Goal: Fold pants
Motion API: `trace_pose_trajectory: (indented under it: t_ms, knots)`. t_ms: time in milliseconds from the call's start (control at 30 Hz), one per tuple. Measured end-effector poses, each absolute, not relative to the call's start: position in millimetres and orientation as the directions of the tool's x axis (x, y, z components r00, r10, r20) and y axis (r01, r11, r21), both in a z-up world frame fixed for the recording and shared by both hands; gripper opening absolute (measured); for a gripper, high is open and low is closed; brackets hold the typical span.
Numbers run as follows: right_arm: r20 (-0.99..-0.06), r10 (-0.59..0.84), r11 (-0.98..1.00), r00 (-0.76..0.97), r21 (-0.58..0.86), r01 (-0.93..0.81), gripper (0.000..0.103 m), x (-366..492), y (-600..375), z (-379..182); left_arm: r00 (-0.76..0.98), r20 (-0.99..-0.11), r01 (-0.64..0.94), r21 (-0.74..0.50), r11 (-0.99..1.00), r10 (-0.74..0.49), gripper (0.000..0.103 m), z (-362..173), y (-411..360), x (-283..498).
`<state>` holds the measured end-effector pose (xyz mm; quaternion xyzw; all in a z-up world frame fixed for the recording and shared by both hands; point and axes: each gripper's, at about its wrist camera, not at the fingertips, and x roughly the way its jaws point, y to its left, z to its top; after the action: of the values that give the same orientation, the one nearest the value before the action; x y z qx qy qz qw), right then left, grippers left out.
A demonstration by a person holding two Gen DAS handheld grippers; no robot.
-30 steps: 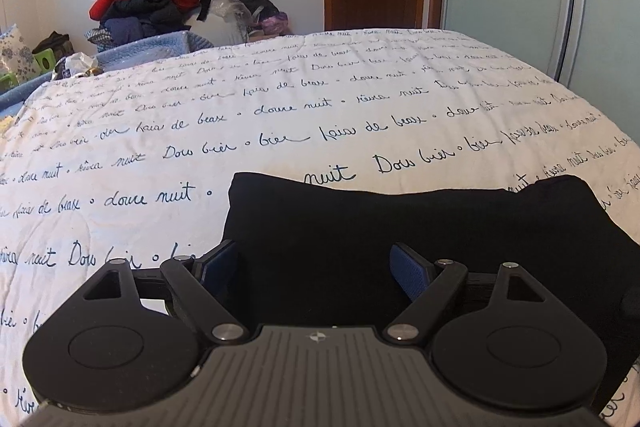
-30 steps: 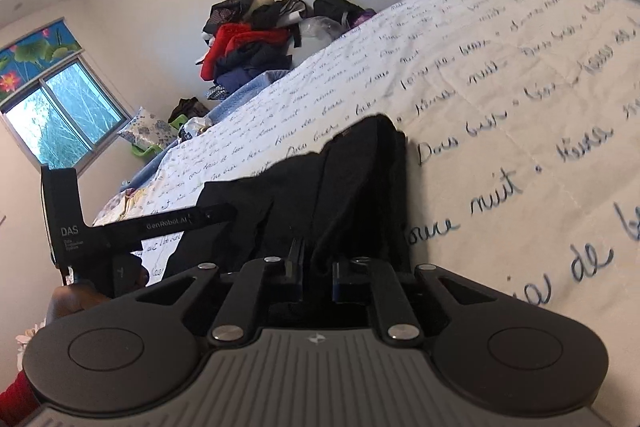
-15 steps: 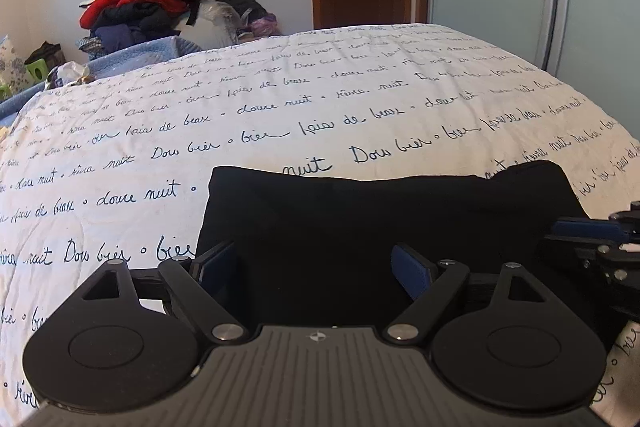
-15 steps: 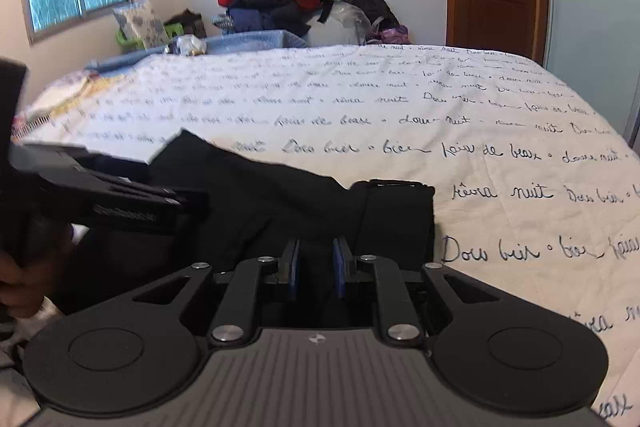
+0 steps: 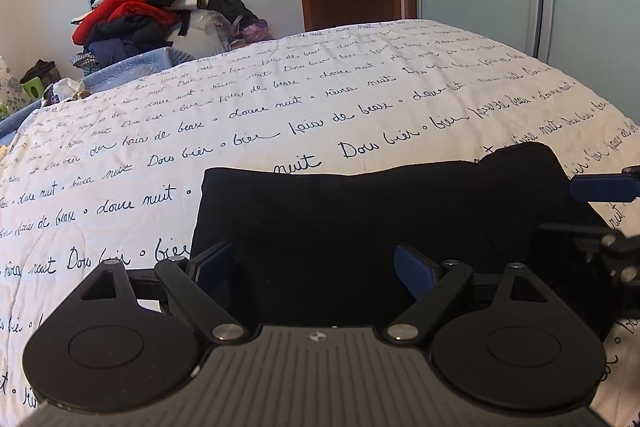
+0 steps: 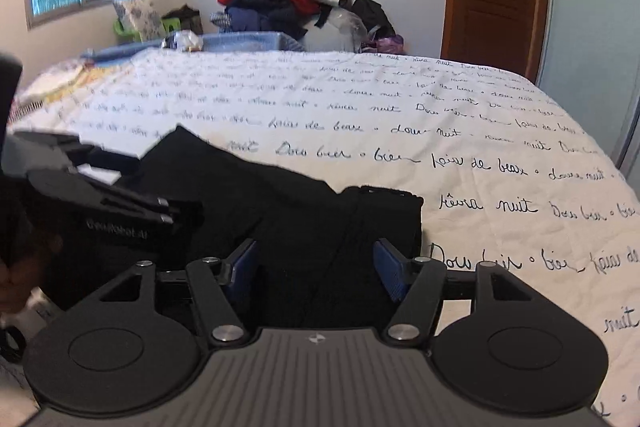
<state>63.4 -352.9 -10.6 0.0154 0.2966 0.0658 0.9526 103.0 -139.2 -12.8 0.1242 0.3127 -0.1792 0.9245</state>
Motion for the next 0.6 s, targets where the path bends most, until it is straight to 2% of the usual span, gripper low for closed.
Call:
trace_pose_trajectory:
  t_ms: [300,433,600]
  knots:
    - [-0.57,0.159,0.981,0.806,0.186,-0.061,0.064,69.6,-385.2,-17.6,0.745,-0.616,0.411,0.119,0.904,-0.257,0.088,-8.1,-131.1,96.4]
    - [-0.575,0.183,0.967,0.797,0.252,-0.04,0.07,73.3,-399.4,-23.4,0.74,-0.602,0.429,0.079,0.9,-0.3,0.09,-3.3,-115.4,91.0]
    - [-0.582,0.269,0.934,0.768,0.351,-0.061,0.07,78.1,-413.4,-33.3,0.711,-0.587,0.486,0.014,0.874,-0.387,0.091,-0.2,-83.1,91.2]
